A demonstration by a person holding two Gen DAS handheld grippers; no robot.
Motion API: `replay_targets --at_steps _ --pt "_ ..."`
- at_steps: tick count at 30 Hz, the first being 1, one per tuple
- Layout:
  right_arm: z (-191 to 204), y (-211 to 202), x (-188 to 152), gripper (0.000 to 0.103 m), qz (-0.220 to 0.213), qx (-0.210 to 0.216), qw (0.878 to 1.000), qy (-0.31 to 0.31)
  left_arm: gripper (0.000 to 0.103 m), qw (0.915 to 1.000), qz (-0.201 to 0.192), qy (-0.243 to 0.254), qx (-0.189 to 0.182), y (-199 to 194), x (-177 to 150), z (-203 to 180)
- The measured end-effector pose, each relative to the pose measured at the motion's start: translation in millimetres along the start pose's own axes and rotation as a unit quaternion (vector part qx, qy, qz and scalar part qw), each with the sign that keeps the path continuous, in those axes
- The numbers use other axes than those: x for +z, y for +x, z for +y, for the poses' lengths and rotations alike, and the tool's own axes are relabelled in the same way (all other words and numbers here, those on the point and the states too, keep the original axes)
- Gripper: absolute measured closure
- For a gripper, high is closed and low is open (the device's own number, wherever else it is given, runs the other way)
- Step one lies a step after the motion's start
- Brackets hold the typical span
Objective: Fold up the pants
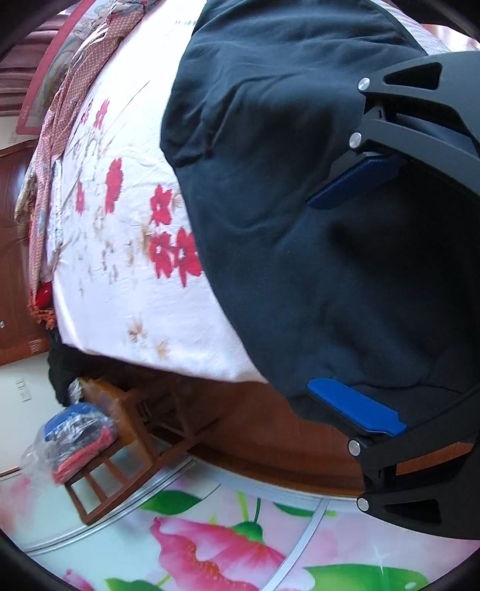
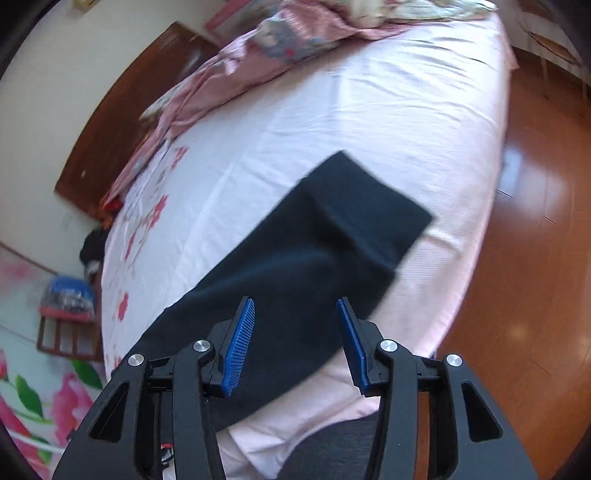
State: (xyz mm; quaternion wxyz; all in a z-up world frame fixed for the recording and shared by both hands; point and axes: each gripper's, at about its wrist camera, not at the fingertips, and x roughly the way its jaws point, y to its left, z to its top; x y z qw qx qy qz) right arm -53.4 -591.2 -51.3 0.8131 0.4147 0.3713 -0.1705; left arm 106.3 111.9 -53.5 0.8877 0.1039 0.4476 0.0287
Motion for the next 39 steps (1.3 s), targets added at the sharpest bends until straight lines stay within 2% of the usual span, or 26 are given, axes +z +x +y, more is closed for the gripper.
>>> replay_targets --at_steps 2,4,7,10,12,13,18,19,20,21,23,26,31,33,36,39 --pt "-29 -1 -5 0.057 0.004 0.001 0.999 0.043 0.010 0.9997 -0.016 -0.007 -0.014 -18 0 -3" --pt "-48 8 -11 0.057 0.014 0.024 0.997 0.068 0.010 0.9995 -0.026 -0.007 -0.019 -34 -1 -9" --pt "-62 26 -13 0.057 0.013 0.040 0.994 0.101 0.010 0.9985 -0.043 -0.006 -0.032 -62 -4 -18" --pt "-62 44 -8 0.057 0.010 0.054 0.992 0.114 0.010 0.9977 -0.047 -0.012 -0.047 -82 -10 -22" --pt "-66 56 -6 0.057 0.015 0.083 0.987 0.138 0.010 0.9971 -0.049 -0.016 -0.055 -93 -15 -25" --pt "-68 58 -5 0.057 0.013 0.081 0.986 0.145 0.010 0.9969 -0.049 -0.018 -0.058 -97 -17 -26" --pt "-57 67 1 0.058 0.012 0.112 0.986 0.126 0.010 0.9967 -0.041 -0.022 -0.066 -104 -29 -34" --pt "-50 66 3 0.073 0.009 0.093 0.990 0.109 0.010 0.9967 -0.039 -0.022 -0.068 -103 -30 -35" --pt "-45 65 5 0.083 0.009 0.074 0.993 0.094 0.010 0.9965 -0.037 -0.024 -0.070 -103 -32 -36" --pt "-43 63 6 0.092 0.006 0.079 0.993 0.091 0.010 0.9966 -0.036 -0.027 -0.070 -103 -33 -37" --pt "-36 56 9 0.094 0.002 0.069 0.994 0.080 0.010 0.9961 -0.037 -0.030 -0.075 -103 -33 -39" --pt "-15 43 19 0.096 -0.016 0.040 0.999 0.023 0.010 0.9963 -0.041 -0.033 -0.067 -103 -33 -38" --pt "14 24 41 0.096 -0.056 0.023 0.997 -0.048 0.010 0.9957 -0.046 -0.055 -0.060 -106 -35 -21" --pt "6 38 45 0.096 -0.048 0.000 0.998 -0.044 0.010 0.9956 -0.045 -0.066 -0.051 -106 -38 -9" --pt "-21 73 34 0.096 -0.023 -0.027 0.999 0.001 0.010 0.9947 -0.040 -0.086 -0.040 -105 -47 9" --pt "-34 77 25 0.096 -0.038 0.000 0.999 0.035 0.010 0.9940 -0.030 -0.102 -0.025 -102 -56 28"
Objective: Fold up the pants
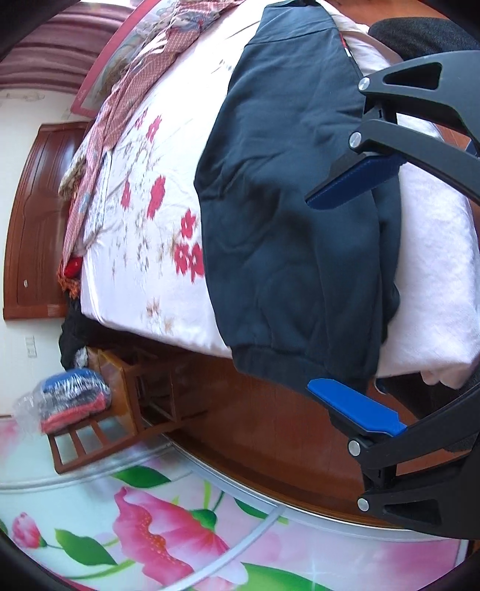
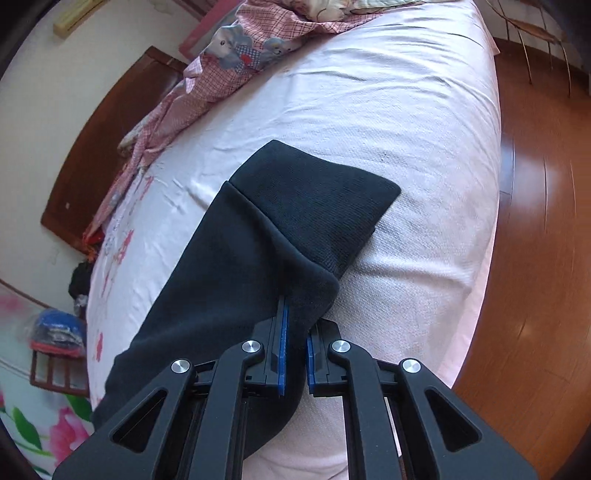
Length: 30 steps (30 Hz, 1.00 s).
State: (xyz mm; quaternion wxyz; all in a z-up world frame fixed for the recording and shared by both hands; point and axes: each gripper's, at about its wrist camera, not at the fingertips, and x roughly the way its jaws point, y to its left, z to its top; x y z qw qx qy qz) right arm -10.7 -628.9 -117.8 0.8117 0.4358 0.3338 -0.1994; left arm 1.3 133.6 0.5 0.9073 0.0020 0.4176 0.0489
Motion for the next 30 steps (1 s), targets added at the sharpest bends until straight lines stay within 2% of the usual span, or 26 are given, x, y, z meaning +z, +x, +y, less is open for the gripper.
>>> replay_targets --at_steps 2,5,8,11,13,16,19,21,23,25,26,27,29,30 --pt "-6 1 3 0.096 0.012 0.016 1.000 0.019 0.010 0.9999 -0.004 -0.006 0.013 -1 -3 11" --pt "-9 -1 9 0.087 0.034 0.036 0.998 0.042 0.010 0.9991 -0.005 -0.022 0.036 -1 -5 30" --pt "-1 1 10 0.087 0.044 0.016 0.999 0.024 0.010 0.9964 0.002 -0.054 0.066 2 -5 51" --pt "7 4 11 0.087 0.050 -0.002 0.999 0.009 0.010 0.9938 0.011 -0.090 0.065 7 -4 68" --pt "10 5 12 0.087 0.053 -0.009 0.999 0.004 0.010 0.9938 0.014 -0.100 0.046 10 -7 71" --pt "14 6 12 0.087 0.055 -0.020 0.998 -0.009 0.010 0.9920 0.046 -0.116 -0.017 26 -21 68" --pt "18 8 13 0.087 0.057 -0.026 0.998 -0.019 0.012 0.9780 0.094 -0.173 -0.068 53 -36 72" --pt "18 8 13 0.087 0.059 -0.026 0.998 -0.021 0.014 0.9710 0.093 -0.203 -0.087 62 -38 76" --pt "18 8 13 0.087 0.058 -0.027 0.998 -0.018 0.014 0.9619 0.118 -0.229 -0.091 74 -42 76" --pt "19 8 13 0.087 0.057 -0.031 0.998 -0.025 0.016 0.9515 0.116 -0.257 -0.123 78 -45 74" --pt "20 8 12 0.087 0.056 -0.033 0.998 -0.026 0.016 0.9478 0.119 -0.269 -0.124 80 -45 72" --pt "20 8 12 0.087 0.055 -0.034 0.998 -0.027 0.016 0.9477 0.122 -0.266 -0.127 83 -45 67" --pt "21 9 11 0.087 0.053 -0.036 0.998 -0.029 0.025 0.9427 0.121 -0.279 -0.138 94 -47 63" --pt "22 8 11 0.087 0.053 -0.037 0.997 -0.032 0.034 0.9385 0.121 -0.291 -0.142 101 -47 63"
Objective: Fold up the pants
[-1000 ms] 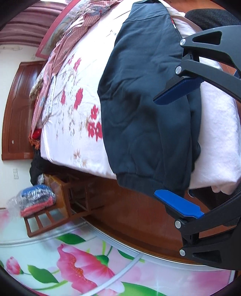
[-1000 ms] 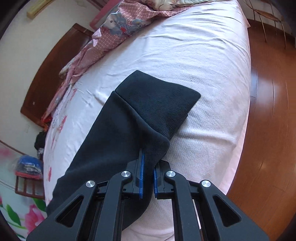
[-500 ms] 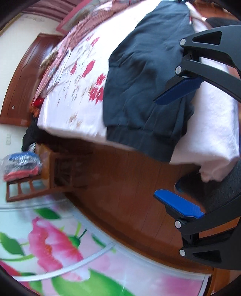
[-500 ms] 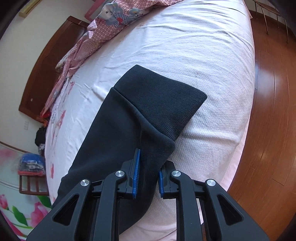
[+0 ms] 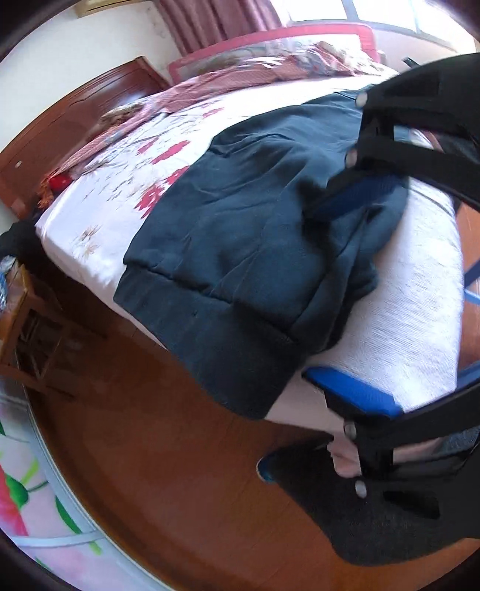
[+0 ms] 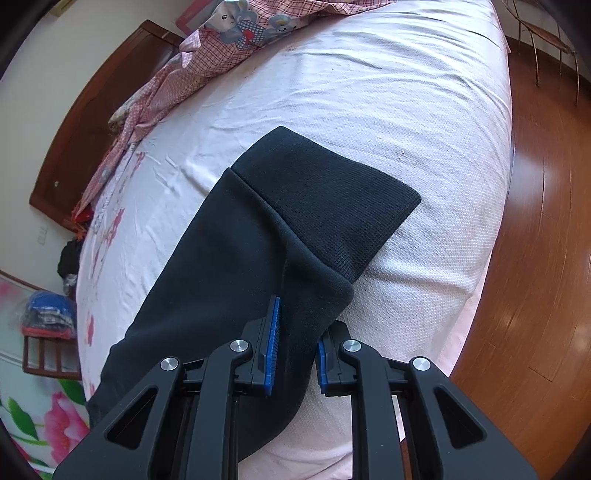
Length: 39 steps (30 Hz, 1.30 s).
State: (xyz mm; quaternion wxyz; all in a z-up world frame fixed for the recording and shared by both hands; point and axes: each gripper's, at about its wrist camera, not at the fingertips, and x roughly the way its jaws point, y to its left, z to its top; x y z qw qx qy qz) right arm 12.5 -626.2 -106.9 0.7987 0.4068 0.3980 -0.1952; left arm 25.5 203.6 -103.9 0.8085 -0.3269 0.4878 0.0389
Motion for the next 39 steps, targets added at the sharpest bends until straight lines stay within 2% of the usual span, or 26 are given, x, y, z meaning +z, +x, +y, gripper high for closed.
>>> replay_targets --at_steps 2,4,7,10,11,12,13,14,15,16,17,18,19,20,22,23,24,27,29,30,33,36,39 --pt "0 -1 0 0.087 0.000 0.000 1.000 -0.001 0.042 0.9998 -0.013 -0.014 -0.005 5 2 -2" --pt "-1 -1 0 0.087 0.001 0.001 1.000 -0.001 0.061 0.9995 -0.028 -0.003 0.015 4 1 -9" --pt "-1 -1 1 0.087 0.003 0.000 1.000 -0.001 0.081 0.9955 -0.067 0.032 0.058 -15 1 -28" --pt "1 0 1 0.087 0.003 -0.005 1.000 -0.010 0.085 0.9819 -0.116 0.102 0.109 -36 -4 -58" --pt "0 0 1 0.087 0.003 -0.003 1.000 -0.006 0.086 0.9742 -0.130 0.130 0.132 -38 -9 -69" --pt "-1 0 1 0.087 0.003 -0.001 1.000 -0.002 0.086 0.9658 -0.139 0.154 0.156 -36 -16 -75" --pt "-1 0 1 0.087 0.003 0.000 1.000 -0.004 0.085 0.9606 -0.131 0.170 0.177 -27 -20 -74" --pt "0 1 1 0.087 0.004 0.000 1.000 -0.006 0.084 0.9588 -0.114 0.175 0.192 -16 -17 -66" --pt "0 0 1 0.087 0.004 0.001 1.000 -0.008 0.079 0.9609 -0.091 0.167 0.201 -4 -18 -54" --pt "0 -2 2 0.089 0.004 0.004 1.000 -0.006 0.075 0.9675 -0.066 0.155 0.188 4 -21 -42" --pt "2 -6 3 0.091 0.000 0.006 1.000 -0.008 0.070 0.9684 -0.078 0.154 0.180 -3 -24 -39" --pt "8 -10 4 0.093 -0.006 0.001 1.000 -0.024 0.042 0.9613 -0.098 0.163 0.199 -13 -28 -42" --pt "18 -16 4 0.093 -0.013 -0.014 0.999 -0.051 0.017 0.9442 -0.121 0.181 0.247 -23 -33 -49" --pt "29 -22 3 0.093 -0.024 -0.029 0.996 -0.077 0.014 0.9212 -0.148 0.206 0.295 -37 -38 -60" --pt "59 -34 -2 0.094 -0.048 -0.063 0.987 -0.139 0.014 0.8946 -0.186 0.254 0.317 -61 -47 -79" --pt "73 -39 -4 0.094 -0.059 -0.073 0.982 -0.167 0.013 0.8854 -0.202 0.265 0.324 -69 -50 -86" --pt "87 -44 -7 0.094 -0.068 -0.079 0.976 -0.191 0.012 0.8791 -0.217 0.275 0.323 -77 -52 -95" --pt "123 -55 -11 0.094 -0.084 -0.088 0.963 -0.241 0.012 0.8687 -0.254 0.292 0.309 -99 -55 -116" --pt "142 -60 -13 0.094 -0.091 -0.088 0.956 -0.265 0.012 0.8663 -0.266 0.303 0.295 -105 -55 -136" --pt "152 -62 -15 0.094 -0.095 -0.085 0.953 -0.276 0.012 0.8667 -0.273 0.305 0.284 -108 -56 -145" --pt "184 -71 -31 0.095 -0.108 -0.083 0.937 -0.321 0.008 0.8748 -0.285 0.317 0.231 -130 -69 -157" --pt "219 -78 -57 0.095 -0.118 -0.073 0.917 -0.373 0.008 0.8744 -0.285 0.341 0.194 -129 -82 -172" --pt "254 -81 -92 0.095 -0.128 -0.062 0.892 -0.429 0.008 0.8758 -0.278 0.358 0.165 -126 -92 -181"
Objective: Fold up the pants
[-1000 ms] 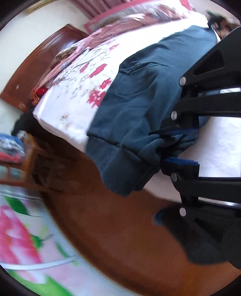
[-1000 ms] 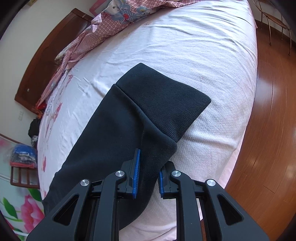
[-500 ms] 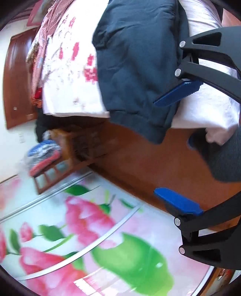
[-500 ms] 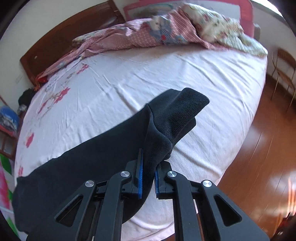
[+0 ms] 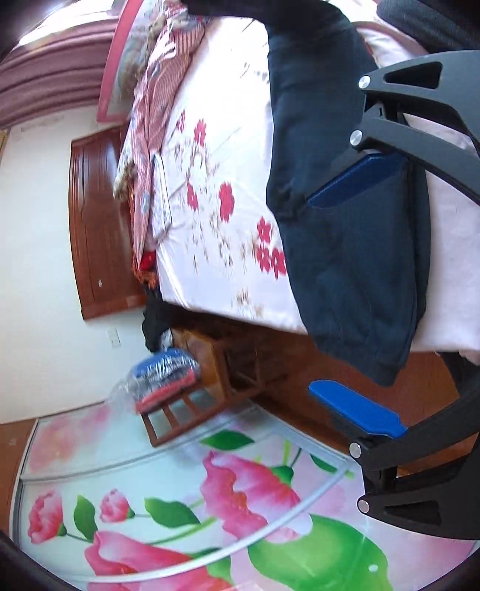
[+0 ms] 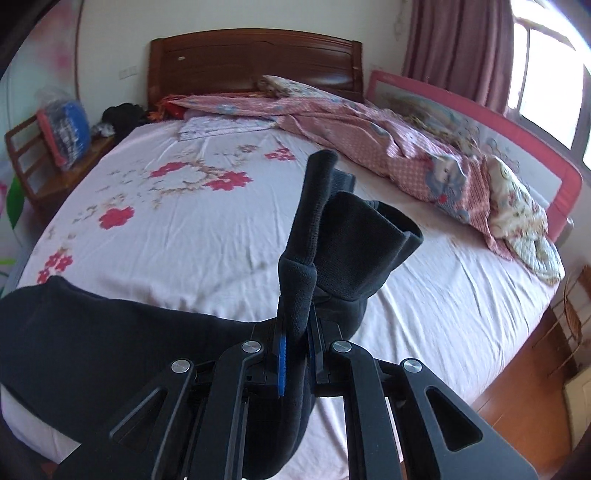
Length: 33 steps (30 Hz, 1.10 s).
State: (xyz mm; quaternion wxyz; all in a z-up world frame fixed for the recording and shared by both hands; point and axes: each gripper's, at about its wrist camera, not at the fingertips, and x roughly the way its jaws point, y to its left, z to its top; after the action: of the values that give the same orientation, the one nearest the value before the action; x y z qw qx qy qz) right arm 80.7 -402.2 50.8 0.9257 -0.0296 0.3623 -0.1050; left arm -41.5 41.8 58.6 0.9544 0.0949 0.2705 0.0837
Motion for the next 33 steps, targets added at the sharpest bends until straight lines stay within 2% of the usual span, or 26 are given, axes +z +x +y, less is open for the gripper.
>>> replay_targets --at_steps 6,12,14,16,19,21,23,25,26,27,28,29,30,32,33 --pt "106 -22 -4 0.095 -0.036 0.035 0.992 -0.117 0.008 0.9999 0.001 0.008 -0.006 1 -5 -4" --pt "213 -16 -47 0.095 -0.025 0.083 0.972 -0.218 0.007 0.9993 0.032 -0.019 0.009 10 -19 19" --pt "240 -13 -71 0.095 -0.023 0.081 0.964 -0.252 0.007 0.9987 0.041 -0.025 0.014 13 -24 26" --pt "262 -15 -95 0.095 -0.035 0.054 0.949 -0.307 0.007 0.9981 0.050 -0.031 0.020 16 -28 32" --pt "273 -14 -123 0.095 -0.037 0.026 0.929 -0.366 0.007 0.9976 0.055 -0.038 0.019 19 -32 36" --pt "261 -15 -112 0.095 -0.011 0.061 0.942 -0.330 0.007 0.9972 0.060 -0.040 0.019 22 -34 37" --pt "241 -16 -80 0.095 -0.001 0.088 0.957 -0.276 0.007 0.9970 0.066 -0.039 0.017 26 -35 33" --pt "207 -12 -33 0.095 0.020 0.139 0.977 -0.163 0.007 0.9971 0.066 -0.036 0.013 26 -35 29" --pt "185 -7 -11 0.095 0.030 0.168 0.981 -0.089 0.007 0.9973 0.064 -0.034 0.011 26 -35 26" --pt "162 -1 5 0.095 0.040 0.201 0.979 -0.010 0.007 0.9974 0.063 -0.033 0.009 26 -34 24" --pt "139 4 16 0.095 0.050 0.242 0.966 0.071 0.007 0.9976 0.061 -0.033 0.005 24 -32 22" --pt "125 6 19 0.095 0.050 0.260 0.957 0.121 0.007 0.9979 0.057 -0.032 0.000 23 -31 20" --pt "122 3 20 0.095 0.043 0.255 0.958 0.124 0.007 0.9981 0.052 -0.031 -0.001 21 -30 19" --pt "145 0 6 0.095 0.038 0.224 0.973 0.048 0.007 0.9984 0.049 -0.029 -0.005 19 -29 17" --pt "164 3 -7 0.095 0.044 0.215 0.976 0.003 0.007 0.9983 0.049 -0.030 -0.007 19 -29 16"
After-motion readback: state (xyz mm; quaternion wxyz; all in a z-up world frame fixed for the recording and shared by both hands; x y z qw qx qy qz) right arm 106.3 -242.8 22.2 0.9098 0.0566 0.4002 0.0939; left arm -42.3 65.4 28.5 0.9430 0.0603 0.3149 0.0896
